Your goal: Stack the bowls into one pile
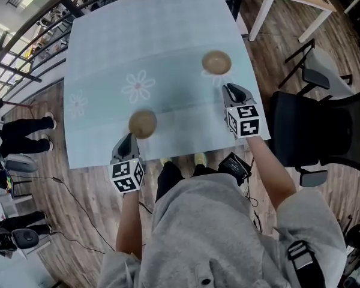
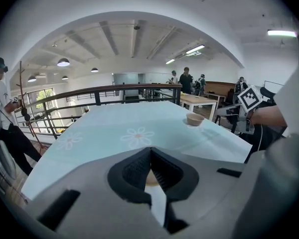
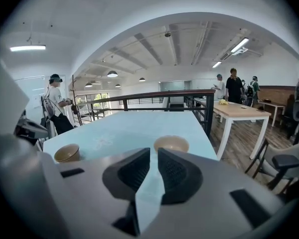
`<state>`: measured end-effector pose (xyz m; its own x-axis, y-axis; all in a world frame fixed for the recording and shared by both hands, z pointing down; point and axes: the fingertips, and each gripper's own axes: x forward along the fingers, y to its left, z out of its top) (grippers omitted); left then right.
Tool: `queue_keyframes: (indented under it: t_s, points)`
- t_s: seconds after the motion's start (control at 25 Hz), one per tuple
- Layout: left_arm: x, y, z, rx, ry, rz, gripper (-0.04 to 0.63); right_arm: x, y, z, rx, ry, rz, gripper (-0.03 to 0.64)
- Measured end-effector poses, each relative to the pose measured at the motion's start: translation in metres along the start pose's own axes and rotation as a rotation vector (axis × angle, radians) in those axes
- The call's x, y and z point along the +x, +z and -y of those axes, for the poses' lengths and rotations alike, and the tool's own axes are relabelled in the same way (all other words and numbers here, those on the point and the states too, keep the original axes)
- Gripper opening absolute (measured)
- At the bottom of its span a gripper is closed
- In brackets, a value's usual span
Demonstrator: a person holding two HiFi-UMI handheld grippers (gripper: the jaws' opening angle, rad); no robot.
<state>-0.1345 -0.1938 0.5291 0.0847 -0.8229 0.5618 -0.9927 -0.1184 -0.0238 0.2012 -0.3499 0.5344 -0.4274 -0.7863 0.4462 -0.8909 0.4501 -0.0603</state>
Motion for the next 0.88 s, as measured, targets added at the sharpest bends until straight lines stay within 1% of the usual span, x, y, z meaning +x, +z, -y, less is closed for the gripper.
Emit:
queue_keyframes:
  t_s: [0.16, 0.24, 0.44, 0.52, 0.76, 0.88]
  points:
    - [-0.007, -0.008, -0.012, -0.031, 0.022, -0.013, 0.020, 0.024, -0.002, 0.012, 0.028, -0.023, -0.029, 0.042]
    - [-0.009, -0.011, -0.016, -0.043, 0.033, -0.018, 0.020, 0.035, -0.005, 0.018, 0.072, -0.035, -0.043, 0.117]
    - [-0.013, -0.017, -0.022, -0.054, 0.051, -0.036, 0.020, 0.058, -0.016, 0.048, 0.167, -0.162, -0.074, 0.118]
    - [-0.014, -0.017, -0.025, -0.057, 0.057, -0.042, 0.020, 0.066, -0.019, 0.055, 0.217, -0.196, -0.083, 0.118]
    - [-0.018, -0.024, -0.031, -0.076, 0.076, -0.058, 0.020, 0.085, -0.036, 0.069, 0.383, -0.240, -0.109, 0.118]
    - [-0.020, -0.027, -0.033, -0.082, 0.076, -0.061, 0.020, 0.088, -0.039, 0.073, 0.446, -0.257, -0.119, 0.118]
